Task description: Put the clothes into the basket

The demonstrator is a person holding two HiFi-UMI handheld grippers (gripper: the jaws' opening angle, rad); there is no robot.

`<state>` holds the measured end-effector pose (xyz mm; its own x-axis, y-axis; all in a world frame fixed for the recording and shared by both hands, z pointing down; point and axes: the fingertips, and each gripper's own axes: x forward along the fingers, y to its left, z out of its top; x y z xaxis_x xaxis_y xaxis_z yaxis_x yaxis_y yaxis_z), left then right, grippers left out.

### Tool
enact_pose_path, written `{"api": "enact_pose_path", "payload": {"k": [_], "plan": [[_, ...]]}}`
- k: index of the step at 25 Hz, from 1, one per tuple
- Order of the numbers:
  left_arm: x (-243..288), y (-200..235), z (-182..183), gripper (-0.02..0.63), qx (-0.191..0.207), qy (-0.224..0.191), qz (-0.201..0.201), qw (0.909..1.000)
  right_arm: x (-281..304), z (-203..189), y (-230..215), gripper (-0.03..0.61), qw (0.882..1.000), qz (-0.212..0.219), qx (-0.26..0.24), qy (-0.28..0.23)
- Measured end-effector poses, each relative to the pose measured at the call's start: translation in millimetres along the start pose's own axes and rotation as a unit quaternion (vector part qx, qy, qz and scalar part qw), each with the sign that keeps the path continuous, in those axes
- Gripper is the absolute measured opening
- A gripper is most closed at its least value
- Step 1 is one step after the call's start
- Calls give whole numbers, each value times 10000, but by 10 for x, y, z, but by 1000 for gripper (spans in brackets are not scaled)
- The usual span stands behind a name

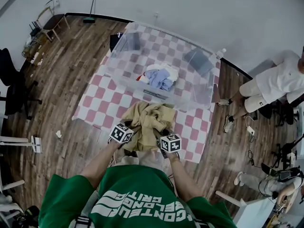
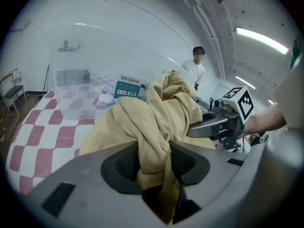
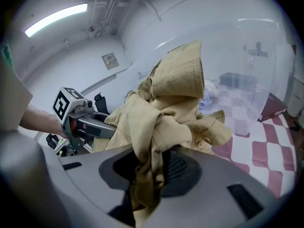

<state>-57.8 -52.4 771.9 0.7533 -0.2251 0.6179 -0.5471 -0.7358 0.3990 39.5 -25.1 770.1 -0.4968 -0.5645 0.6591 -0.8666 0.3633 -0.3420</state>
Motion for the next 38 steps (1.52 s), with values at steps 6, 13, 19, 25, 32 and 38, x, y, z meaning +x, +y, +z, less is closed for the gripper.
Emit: {"api": "enact_pose_path", "payload": {"k": [6, 13, 19, 25, 32, 38], "plan": [[-251, -155, 178, 152, 430, -348, 39, 9985, -196, 129, 193, 110, 9990, -133, -98, -416], [-544, -263, 463, 149, 724, -790, 79, 9942, -420, 451, 408, 109, 9950, -277, -368, -891], [-857, -411, 813, 146, 1052, -1241, 83, 9866, -704, 799, 597, 107, 9881, -401, -604, -1355], [-1163, -572, 1250, 143, 1382, -1653, 128, 9764, -990, 1198, 738, 107, 9794, -483, -759, -1810], [-1433, -705, 1775, 140, 1721, -2030, 164, 9638, -1261, 1704, 825, 103, 9679, -574, -1008, -2228], [-1668, -867, 2224, 138, 2064, -2361, 174, 9494, -1562, 2126, 904, 103, 9547, -675, -1220, -2629]]}}
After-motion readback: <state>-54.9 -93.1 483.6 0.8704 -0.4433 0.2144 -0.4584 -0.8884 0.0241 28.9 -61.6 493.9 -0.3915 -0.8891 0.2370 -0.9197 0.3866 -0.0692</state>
